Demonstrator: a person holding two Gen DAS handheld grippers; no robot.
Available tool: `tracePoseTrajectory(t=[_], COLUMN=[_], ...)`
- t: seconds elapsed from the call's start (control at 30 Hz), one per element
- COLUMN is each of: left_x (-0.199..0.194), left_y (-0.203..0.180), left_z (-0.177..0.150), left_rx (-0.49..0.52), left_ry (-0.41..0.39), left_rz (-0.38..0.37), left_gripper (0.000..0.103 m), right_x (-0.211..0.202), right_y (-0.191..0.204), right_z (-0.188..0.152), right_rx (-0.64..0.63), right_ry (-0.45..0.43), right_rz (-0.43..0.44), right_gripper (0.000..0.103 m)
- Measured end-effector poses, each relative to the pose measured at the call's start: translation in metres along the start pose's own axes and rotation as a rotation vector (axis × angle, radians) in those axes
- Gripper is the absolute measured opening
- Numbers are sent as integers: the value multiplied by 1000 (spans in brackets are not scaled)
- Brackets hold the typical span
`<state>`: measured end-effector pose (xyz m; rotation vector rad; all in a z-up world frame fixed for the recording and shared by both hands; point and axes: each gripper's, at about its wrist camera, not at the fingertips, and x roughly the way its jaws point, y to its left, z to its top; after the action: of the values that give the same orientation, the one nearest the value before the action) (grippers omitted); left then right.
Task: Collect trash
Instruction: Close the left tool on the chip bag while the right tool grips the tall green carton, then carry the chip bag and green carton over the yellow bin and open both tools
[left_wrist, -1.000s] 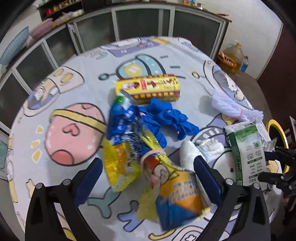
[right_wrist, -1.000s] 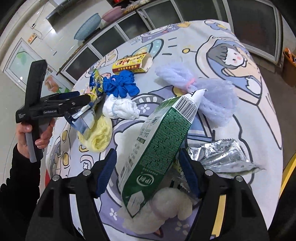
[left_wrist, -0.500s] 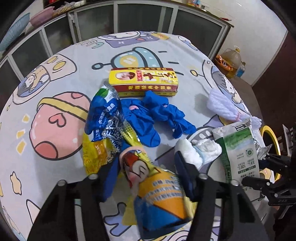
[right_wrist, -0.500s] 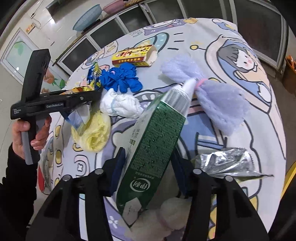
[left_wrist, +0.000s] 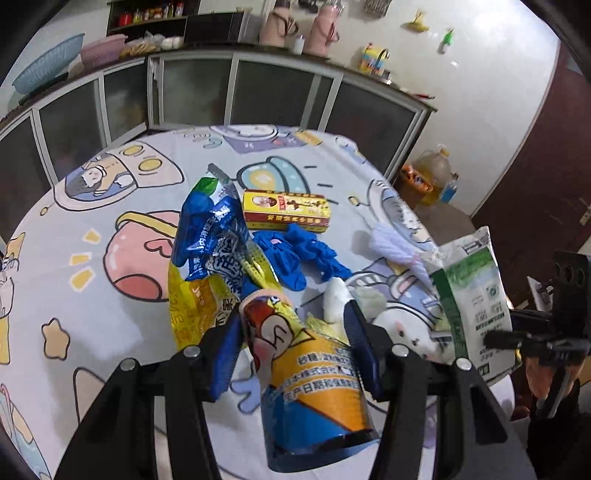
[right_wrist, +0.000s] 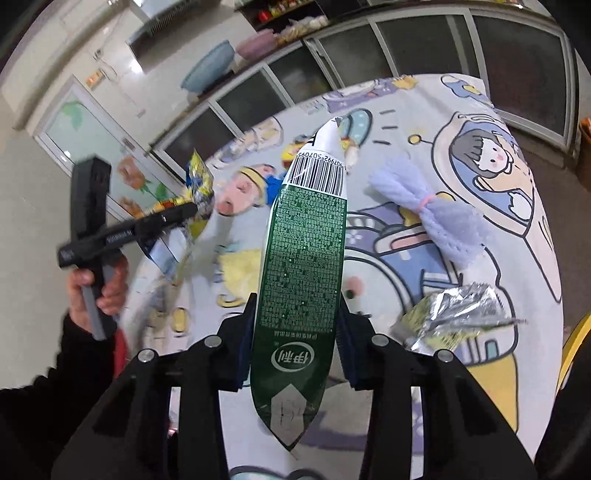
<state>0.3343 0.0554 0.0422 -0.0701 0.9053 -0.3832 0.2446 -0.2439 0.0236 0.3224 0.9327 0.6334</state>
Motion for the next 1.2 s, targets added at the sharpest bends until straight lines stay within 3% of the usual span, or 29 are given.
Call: tracePoseTrajectory(t=[0.23, 0.7, 0.93, 1.2], left_x=[-43, -68, -58, -29], left_y=[-5, -36, -78, -143], left_z=[-31, -88, -92, -74], left_rx=[3, 16, 83, 181], left_ry=[-52, -77, -50, -15], left_rz=[-24, -110, -168, -244], left_gripper=[51, 51, 51, 51], right_x=[-40, -90, -123, -174], right_y=[10, -21, -50, -90], right_z=[-17, -76, -99, -126], right_rx=[14, 131, 205, 288], right_ry=[-63, -122, -179, -272], right_rz=[3, -18, -57, -165], right_gripper=[37, 37, 37, 38])
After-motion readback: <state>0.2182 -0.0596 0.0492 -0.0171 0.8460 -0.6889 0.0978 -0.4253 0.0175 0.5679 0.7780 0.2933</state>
